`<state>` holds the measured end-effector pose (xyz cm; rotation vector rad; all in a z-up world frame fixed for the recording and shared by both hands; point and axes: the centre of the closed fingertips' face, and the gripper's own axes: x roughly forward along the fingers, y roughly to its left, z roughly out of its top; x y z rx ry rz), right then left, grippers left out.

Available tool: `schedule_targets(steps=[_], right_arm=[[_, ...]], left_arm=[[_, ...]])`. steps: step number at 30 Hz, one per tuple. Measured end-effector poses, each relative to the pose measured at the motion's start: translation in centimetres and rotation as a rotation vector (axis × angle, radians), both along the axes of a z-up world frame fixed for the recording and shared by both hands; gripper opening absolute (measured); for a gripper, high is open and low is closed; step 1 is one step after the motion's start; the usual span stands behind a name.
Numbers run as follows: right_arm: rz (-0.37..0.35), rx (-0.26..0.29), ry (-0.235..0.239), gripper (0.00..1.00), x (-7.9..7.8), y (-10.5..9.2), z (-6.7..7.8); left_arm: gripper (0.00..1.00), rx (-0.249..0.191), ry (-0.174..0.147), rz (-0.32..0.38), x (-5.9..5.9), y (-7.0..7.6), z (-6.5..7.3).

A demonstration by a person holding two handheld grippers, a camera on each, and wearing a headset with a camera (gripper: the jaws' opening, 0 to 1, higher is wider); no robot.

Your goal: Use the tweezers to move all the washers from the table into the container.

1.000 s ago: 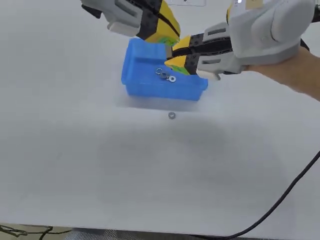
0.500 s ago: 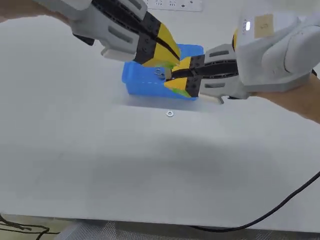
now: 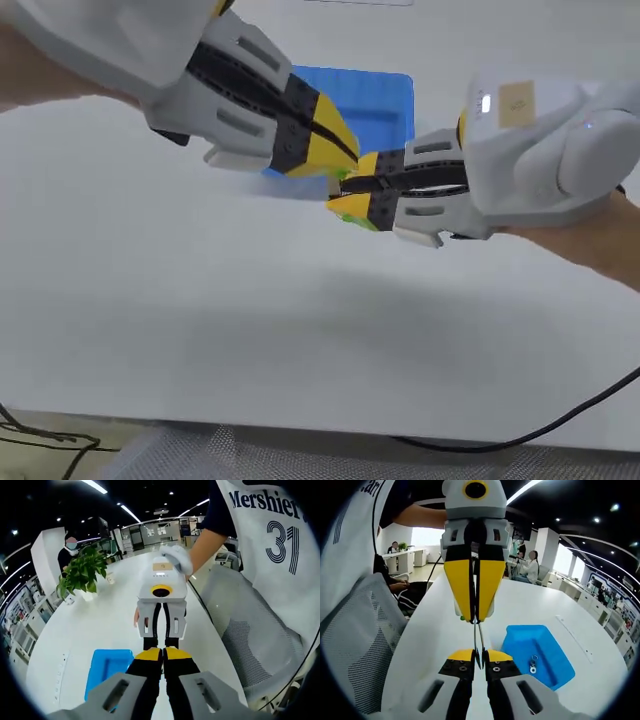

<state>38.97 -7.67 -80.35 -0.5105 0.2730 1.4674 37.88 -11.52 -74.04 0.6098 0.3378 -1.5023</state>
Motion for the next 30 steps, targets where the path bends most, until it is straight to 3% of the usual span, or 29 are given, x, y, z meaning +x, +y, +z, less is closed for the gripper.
schedule_targets(steps=[17, 30], right_arm=[[-0.035, -0.021, 0.022, 0.09, 2.2, -0.6, -2.0], [-0.037, -0.031, 0.044, 0.10, 2.5, -0.4, -3.3]], left_arm=[[0.05, -0.019, 0.013, 0.010, 2.3, -0.3, -1.9], [0.05, -0.007, 0.029, 0.011, 2.5, -0.2, -3.1]])
